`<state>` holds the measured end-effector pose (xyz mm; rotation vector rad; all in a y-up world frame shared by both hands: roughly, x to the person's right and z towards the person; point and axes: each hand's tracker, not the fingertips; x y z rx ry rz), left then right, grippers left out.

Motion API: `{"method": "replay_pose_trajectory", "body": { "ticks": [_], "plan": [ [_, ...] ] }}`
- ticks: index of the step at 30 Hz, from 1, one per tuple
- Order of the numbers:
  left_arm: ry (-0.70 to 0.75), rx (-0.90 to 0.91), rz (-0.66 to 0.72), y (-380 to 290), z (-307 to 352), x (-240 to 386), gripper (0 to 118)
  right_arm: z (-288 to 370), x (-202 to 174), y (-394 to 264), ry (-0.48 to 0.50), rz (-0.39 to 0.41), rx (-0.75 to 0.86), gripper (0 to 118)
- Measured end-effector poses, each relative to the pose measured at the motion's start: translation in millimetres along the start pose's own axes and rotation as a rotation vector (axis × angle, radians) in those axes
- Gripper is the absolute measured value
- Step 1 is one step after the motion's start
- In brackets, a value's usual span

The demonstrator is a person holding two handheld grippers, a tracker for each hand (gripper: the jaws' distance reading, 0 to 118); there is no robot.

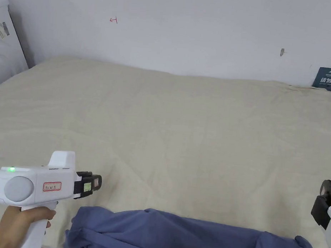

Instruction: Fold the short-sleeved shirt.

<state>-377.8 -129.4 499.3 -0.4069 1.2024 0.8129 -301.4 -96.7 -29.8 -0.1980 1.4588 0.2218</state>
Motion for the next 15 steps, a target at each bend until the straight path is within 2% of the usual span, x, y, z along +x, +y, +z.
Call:
{"method": "replay_pose_trajectory", "body": {
  "ticks": [4,8,10,11,15],
  "plan": [
    [-0.072,-0.158,0.084,-7.5,-11.2,-32.6,0,-0.1,-0.6,-1.0,-0.002,0.0,-0.011,0],
    [-0.101,-0.203,0.155,-15.3,-21.5,-62.0,0,0.8,-1.8,-0.7,-0.006,0.0,-0.024,0],
    [-0.094,-0.222,0.181,-22.5,-25.5,-68.4,8,0.1,-1.9,-1.2,-0.007,0.002,-0.033,0],
    [-0.09,-0.228,0.18,-24.3,-27.6,-71.2,16,0.2,-2.0,-1.3,-0.007,0.003,-0.037,0],
    [-0.043,-0.27,0.175,-32.1,-37.4,-78.4,89,-0.6,-3.2,-3.1,-0.004,0.01,-0.051,0]
  ]
}}
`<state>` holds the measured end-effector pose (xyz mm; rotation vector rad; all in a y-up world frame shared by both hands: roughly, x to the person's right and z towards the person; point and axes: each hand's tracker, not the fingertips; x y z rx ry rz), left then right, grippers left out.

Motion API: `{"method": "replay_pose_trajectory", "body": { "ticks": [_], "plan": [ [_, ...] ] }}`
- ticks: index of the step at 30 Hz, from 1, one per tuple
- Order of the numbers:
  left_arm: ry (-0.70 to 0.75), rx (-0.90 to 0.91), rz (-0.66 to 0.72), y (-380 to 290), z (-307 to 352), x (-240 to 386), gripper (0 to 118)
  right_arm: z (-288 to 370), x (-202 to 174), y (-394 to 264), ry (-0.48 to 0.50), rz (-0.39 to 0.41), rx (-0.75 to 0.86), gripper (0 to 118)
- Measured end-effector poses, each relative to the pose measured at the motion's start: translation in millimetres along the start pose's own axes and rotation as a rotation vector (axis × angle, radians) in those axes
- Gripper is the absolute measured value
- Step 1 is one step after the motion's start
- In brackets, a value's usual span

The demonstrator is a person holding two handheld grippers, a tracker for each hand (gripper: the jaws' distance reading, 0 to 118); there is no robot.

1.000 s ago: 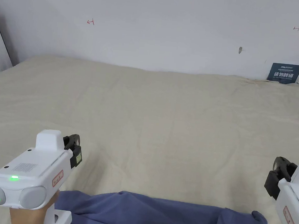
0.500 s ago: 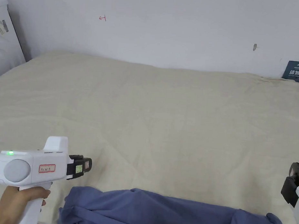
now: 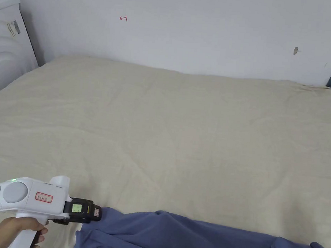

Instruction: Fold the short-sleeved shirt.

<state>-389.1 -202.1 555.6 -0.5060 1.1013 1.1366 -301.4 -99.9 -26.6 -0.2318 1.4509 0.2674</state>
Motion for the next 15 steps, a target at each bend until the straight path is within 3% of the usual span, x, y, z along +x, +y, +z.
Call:
{"method": "replay_pose_trajectory", "body": {
  "ticks": [2,11,14,15],
  "plan": [
    [0.02,-0.016,-0.013,-2.3,-4.7,2.0,97,-0.3,-0.9,-1.4,0.003,0.003,-0.006,0],
    [0.051,-0.065,-0.013,7.2,-31.8,-8.0,97,-2.5,-1.5,-7.3,0.009,0.003,-0.031,0],
    [0.063,-0.104,-0.037,6.8,-44.9,-7.9,94,-3.0,0.3,-8.2,0.01,-0.002,-0.034,0],
    [0.069,-0.117,-0.048,6.0,-48.5,-6.0,88,-3.1,0.8,-8.3,0.01,-0.002,-0.035,0]
  ]
}}
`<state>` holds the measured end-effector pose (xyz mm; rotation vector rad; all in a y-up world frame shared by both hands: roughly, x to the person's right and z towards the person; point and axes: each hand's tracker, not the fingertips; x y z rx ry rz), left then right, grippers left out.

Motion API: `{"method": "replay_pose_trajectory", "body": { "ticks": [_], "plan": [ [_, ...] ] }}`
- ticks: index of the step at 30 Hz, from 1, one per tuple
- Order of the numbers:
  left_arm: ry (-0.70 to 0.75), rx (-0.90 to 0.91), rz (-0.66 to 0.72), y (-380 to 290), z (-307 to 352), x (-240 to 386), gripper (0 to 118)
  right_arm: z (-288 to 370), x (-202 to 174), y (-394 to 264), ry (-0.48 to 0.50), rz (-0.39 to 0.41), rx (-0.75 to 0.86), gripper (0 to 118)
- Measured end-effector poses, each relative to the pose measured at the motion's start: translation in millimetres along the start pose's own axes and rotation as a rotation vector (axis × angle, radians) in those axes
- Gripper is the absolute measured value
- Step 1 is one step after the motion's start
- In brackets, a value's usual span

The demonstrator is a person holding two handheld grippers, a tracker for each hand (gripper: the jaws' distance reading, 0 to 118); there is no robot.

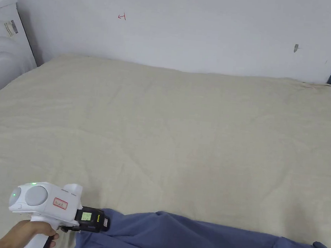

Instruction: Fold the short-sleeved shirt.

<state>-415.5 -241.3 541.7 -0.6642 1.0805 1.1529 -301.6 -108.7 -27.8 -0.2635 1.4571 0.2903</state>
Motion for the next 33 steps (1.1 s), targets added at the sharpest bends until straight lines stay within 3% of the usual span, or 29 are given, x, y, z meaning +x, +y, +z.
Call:
{"method": "replay_pose_trajectory", "body": {
  "ticks": [4,5,6,7,11,23,33],
  "plan": [
    [0.065,-0.011,-0.064,-1.3,-5.9,13.6,68,0.3,2.7,-0.2,0.002,-0.006,-0.001,0],
    [0.063,-0.01,-0.066,-0.8,-4.2,12.8,54,0.7,3.2,-0.3,0.001,-0.004,0.0,0],
    [0.056,-0.006,-0.053,0.1,-1.5,12.7,27,0.8,3.7,0.0,0.001,-0.003,0.0,0],
    [-0.005,0.012,-0.022,-1.5,1.3,15.8,17,0.8,4.3,0.3,0.003,-0.004,0.0,0],
    [0.052,0.031,-0.109,-7.1,7.6,38.9,13,0.5,6.8,0.5,0.003,-0.01,0.0,0],
    [0.068,0.082,-0.064,2.3,79.4,38.9,10,1.7,7.9,8.0,0.021,-0.01,0.017,0],
    [0.221,0.087,0.039,2.2,119.4,16.8,10,1.8,11.3,6.1,0.026,-0.016,0.019,0]
  ]
}}
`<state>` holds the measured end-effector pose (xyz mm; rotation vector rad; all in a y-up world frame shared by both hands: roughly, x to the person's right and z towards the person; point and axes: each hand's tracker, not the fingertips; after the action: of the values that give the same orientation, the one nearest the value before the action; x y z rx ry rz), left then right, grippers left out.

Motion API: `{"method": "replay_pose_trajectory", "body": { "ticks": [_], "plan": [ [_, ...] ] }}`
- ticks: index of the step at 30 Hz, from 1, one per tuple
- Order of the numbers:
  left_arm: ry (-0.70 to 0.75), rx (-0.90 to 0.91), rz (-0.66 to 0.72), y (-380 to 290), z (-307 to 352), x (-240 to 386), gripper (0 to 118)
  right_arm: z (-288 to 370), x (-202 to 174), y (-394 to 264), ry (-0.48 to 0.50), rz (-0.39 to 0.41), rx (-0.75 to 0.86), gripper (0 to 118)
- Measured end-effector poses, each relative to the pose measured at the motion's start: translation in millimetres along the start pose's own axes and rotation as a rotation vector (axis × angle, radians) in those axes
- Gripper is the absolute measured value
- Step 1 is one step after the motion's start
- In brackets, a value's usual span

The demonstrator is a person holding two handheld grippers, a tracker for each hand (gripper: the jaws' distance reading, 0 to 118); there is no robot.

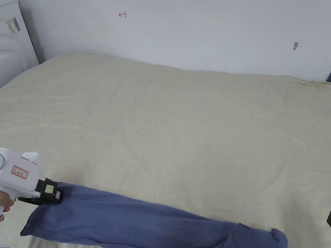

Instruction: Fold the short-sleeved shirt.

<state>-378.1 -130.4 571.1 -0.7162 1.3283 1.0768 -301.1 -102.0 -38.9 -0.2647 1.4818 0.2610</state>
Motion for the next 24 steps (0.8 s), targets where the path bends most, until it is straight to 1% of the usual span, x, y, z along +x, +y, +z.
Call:
{"method": "replay_pose_trajectory", "body": {
  "ticks": [3,7,11,13,15,17,19,24],
  "plan": [
    [0.021,-0.018,0.024,0.9,-4.2,11.8,10,0.5,1.5,-0.8,0.002,-0.001,0.0,0],
    [0.048,-0.045,-0.013,3.6,-13.2,52.5,10,2.8,4.7,-2.0,0.002,-0.007,0.001,0],
    [-0.025,-0.062,-0.068,8.3,-21.4,101.5,10,5.2,7.8,-2.1,0.001,-0.006,0.002,0],
    [-0.095,-0.079,-0.113,8.4,-28.4,130.2,10,6.6,10.2,-3.0,-0.001,-0.009,0.004,0],
    [-0.15,-0.099,-0.118,12.7,-41.1,148.3,10,8.5,12.8,-3.5,-0.002,-0.016,0.006,0],
    [-0.16,-0.099,-0.13,11.3,-50.6,173.3,10,10.9,14.3,-4.1,-0.005,-0.019,0.007,0],
    [-0.192,-0.116,-0.174,12.3,-66.5,190.2,10,12.7,16.3,-4.3,-0.006,-0.015,0.007,0],
    [-0.234,-0.117,-0.168,3.5,-89.1,234.3,10,15.4,21.6,-6.1,-0.015,-0.017,0.007,0]
  ]
}}
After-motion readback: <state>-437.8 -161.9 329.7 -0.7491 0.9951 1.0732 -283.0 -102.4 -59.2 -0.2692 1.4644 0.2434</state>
